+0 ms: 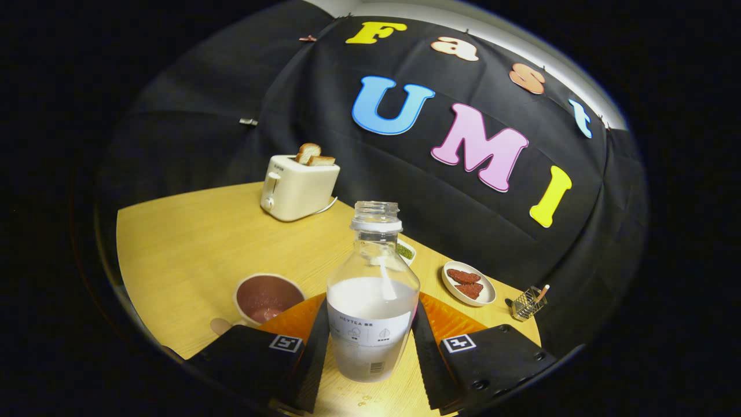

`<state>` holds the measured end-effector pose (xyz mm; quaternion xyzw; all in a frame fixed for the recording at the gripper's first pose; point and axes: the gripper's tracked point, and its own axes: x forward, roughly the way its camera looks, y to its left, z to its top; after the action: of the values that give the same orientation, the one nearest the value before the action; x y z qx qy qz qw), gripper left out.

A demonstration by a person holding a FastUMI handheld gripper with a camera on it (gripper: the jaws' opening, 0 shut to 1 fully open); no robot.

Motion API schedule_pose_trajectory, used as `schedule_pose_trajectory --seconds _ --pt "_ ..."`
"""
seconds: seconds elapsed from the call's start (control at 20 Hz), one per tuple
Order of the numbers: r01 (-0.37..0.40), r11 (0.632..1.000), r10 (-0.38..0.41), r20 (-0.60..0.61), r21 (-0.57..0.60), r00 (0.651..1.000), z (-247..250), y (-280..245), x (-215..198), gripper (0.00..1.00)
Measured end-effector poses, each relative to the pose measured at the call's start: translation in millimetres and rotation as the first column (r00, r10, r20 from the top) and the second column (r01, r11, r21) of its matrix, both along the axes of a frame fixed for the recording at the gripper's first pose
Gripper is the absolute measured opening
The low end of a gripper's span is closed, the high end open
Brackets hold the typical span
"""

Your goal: Take the bottle from table, then pour the juice into the cup, finally place the bottle on the coaster

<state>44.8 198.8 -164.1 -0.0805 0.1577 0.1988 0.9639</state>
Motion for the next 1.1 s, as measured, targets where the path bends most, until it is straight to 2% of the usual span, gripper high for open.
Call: schedule_pose_trajectory --seconds 0.25,0.5,0.8,1.1 --pt "0.043 0.978 -0.065 0.098 0.204 0.993 48 -24 46 0.73" --pt "0.086 0.948 -0.138 0.154 0.306 0.978 60 -39 98 0.73" --pt "0.121 0.926 -0.186 0.151 0.358 0.971 31 -32 146 0.73" --pt "0.194 0.911 -0.243 0.096 0.363 0.965 -21 -31 171 0.73"
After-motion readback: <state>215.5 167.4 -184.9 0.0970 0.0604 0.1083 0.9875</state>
